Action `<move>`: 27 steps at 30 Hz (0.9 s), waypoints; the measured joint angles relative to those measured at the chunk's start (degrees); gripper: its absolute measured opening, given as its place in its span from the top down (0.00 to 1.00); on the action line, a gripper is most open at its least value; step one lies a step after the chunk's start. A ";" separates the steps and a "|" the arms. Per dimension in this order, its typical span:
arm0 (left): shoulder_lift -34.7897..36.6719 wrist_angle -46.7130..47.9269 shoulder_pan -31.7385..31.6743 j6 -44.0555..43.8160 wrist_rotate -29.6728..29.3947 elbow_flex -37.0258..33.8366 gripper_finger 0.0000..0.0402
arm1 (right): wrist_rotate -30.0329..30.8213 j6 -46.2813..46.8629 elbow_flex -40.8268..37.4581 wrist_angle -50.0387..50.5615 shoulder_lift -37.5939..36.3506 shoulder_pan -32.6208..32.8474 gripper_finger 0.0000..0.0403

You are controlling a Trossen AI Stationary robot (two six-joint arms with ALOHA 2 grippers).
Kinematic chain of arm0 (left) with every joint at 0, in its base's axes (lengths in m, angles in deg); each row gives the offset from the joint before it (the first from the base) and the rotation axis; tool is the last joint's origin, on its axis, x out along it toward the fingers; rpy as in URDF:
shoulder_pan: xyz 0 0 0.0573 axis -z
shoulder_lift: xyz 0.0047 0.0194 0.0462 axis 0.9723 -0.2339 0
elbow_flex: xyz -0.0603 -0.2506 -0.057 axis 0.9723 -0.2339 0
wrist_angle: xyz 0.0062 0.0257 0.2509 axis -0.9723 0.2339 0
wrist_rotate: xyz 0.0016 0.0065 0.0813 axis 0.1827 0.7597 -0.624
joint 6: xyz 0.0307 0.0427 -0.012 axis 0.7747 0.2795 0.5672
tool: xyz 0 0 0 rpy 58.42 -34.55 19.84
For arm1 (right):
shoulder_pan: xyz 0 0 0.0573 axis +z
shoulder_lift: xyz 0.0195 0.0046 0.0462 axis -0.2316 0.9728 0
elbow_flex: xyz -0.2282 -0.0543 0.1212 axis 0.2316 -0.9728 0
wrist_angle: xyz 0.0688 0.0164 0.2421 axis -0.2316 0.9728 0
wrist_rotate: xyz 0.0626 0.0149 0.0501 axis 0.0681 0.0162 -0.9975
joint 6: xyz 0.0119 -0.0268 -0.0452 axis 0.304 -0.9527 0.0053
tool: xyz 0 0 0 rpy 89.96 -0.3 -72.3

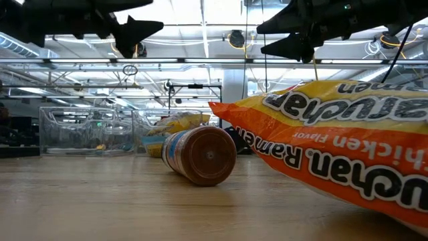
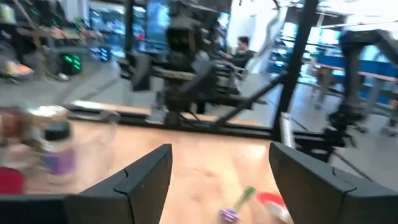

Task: Pick & Place Food Item
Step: Put the green spoon into the left transparent bin

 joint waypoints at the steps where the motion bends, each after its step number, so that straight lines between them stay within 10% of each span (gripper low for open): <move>1: 0.00 0.40 1.09 -0.82 -0.11 0.00 0.33 | -0.01 0.00 0.00 -0.01 0.00 0.00 0.17; 15: -11.71 2.46 14.45 -14.05 -14.80 1.68 0.37 | -0.71 5.05 0.00 -0.87 0.02 0.11 0.17; 21: -23.07 2.51 16.26 -14.38 -15.60 8.84 0.38 | -15.70 7.98 0.00 -0.89 0.04 1.35 0.17; 27: -31.85 3.47 16.50 -9.89 -15.54 16.94 0.36 | -16.09 7.22 0.00 -0.94 0.16 7.67 0.17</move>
